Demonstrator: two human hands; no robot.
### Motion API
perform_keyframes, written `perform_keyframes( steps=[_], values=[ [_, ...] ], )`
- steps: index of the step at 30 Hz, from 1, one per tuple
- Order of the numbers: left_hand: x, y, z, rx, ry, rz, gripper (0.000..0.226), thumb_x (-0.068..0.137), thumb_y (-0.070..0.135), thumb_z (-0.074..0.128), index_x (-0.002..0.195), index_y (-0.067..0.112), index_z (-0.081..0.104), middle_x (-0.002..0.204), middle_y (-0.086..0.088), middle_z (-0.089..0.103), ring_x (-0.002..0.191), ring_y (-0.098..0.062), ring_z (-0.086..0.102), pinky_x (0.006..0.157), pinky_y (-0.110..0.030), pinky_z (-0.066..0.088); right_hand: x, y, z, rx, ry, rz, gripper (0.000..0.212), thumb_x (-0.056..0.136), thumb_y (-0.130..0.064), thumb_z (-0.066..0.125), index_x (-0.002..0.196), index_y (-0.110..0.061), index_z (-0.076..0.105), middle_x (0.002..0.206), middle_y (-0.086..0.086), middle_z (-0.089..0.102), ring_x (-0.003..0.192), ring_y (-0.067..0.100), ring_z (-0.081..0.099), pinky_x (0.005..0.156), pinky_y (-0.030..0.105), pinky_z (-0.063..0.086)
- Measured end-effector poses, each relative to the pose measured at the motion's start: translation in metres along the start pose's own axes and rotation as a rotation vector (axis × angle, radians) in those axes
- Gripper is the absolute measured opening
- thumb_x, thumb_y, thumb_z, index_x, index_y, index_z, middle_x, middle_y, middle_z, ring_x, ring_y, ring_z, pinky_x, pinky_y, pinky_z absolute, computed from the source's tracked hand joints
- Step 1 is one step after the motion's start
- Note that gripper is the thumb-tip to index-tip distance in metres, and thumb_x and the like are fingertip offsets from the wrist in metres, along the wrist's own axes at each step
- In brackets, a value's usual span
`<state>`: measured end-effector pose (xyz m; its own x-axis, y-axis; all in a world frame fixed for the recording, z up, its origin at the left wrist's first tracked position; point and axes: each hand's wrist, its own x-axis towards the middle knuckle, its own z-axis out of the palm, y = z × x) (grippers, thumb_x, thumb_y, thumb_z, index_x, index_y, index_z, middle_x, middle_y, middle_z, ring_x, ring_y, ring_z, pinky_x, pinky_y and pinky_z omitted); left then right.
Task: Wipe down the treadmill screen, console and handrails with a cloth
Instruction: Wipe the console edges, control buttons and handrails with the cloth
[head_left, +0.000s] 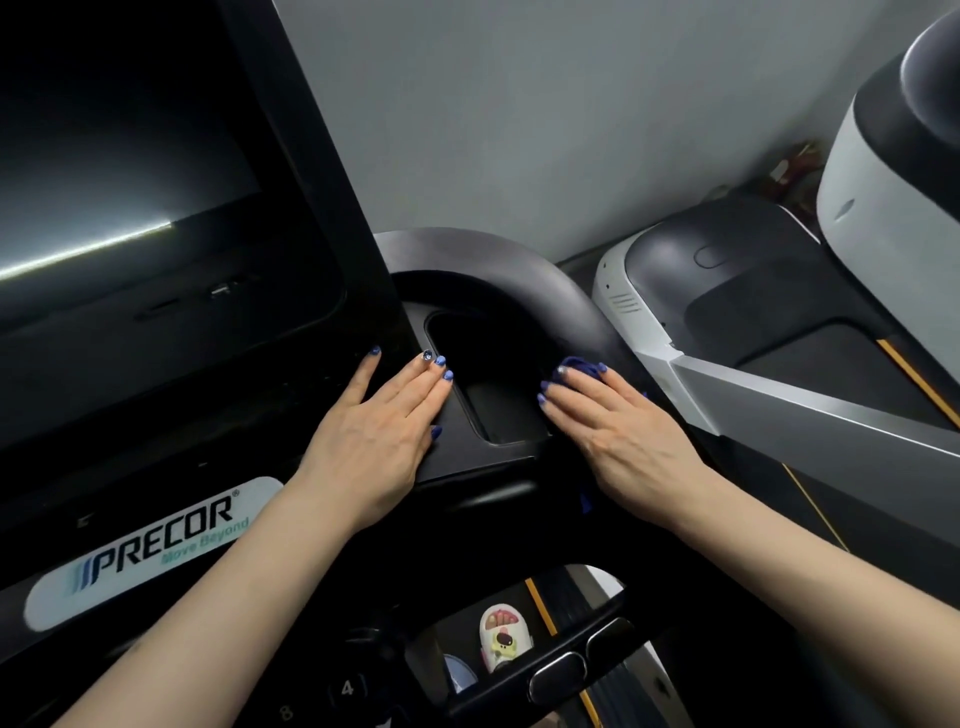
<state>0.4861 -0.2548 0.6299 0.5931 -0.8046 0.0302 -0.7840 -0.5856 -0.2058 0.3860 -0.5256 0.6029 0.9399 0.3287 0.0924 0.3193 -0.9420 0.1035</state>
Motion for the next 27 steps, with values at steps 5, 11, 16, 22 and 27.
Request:
perform_keyframes(
  steps=[5,11,16,22,27],
  values=[
    [0.011,0.004,-0.005,-0.004,0.008,0.003,0.056,0.099,0.031,0.028,0.143,0.004,0.047,0.151,-0.012,0.045,0.142,-0.025,0.039,0.119,-0.048,0.008,0.015,0.001,0.001,0.073,0.019,0.215,0.061,0.089,-0.012,0.045,0.149,-0.005,0.036,0.159,0.015,0.026,0.145,0.03,0.029,0.12,0.038,0.019],
    [0.037,0.01,-0.006,-0.006,0.027,0.029,0.056,0.097,0.031,0.028,0.142,0.004,0.05,0.151,-0.013,0.045,0.141,-0.026,0.039,0.116,-0.049,0.017,0.02,0.008,0.006,0.199,0.035,0.388,0.057,0.095,-0.024,0.034,0.144,0.004,0.04,0.15,0.026,0.037,0.138,0.039,0.039,0.11,0.05,0.038],
    [0.063,0.021,-0.005,-0.031,0.024,0.038,0.057,0.095,0.031,0.03,0.139,0.002,0.052,0.148,-0.016,0.048,0.139,-0.029,0.044,0.115,-0.048,0.018,0.037,0.018,0.007,0.25,0.082,0.446,0.055,0.096,-0.021,0.034,0.14,0.011,0.041,0.145,0.032,0.039,0.135,0.043,0.041,0.11,0.045,0.034],
    [0.052,0.01,-0.006,-0.002,0.009,-0.002,0.057,0.098,0.03,0.029,0.144,0.003,0.046,0.153,-0.014,0.041,0.143,-0.028,0.037,0.117,-0.049,0.018,0.057,0.024,0.008,0.289,0.067,0.533,0.062,0.094,-0.031,0.041,0.142,0.008,0.04,0.146,0.032,0.037,0.136,0.042,0.04,0.113,0.042,0.032],
    [0.033,-0.003,-0.009,0.028,0.007,0.016,0.054,0.099,0.025,0.028,0.144,0.001,0.046,0.154,-0.015,0.039,0.144,-0.029,0.035,0.118,-0.049,0.017,0.086,0.032,0.008,0.336,0.014,0.541,0.073,0.095,-0.031,0.057,0.15,0.005,0.025,0.154,0.031,0.022,0.141,0.043,0.027,0.116,0.042,0.024]
  ],
)
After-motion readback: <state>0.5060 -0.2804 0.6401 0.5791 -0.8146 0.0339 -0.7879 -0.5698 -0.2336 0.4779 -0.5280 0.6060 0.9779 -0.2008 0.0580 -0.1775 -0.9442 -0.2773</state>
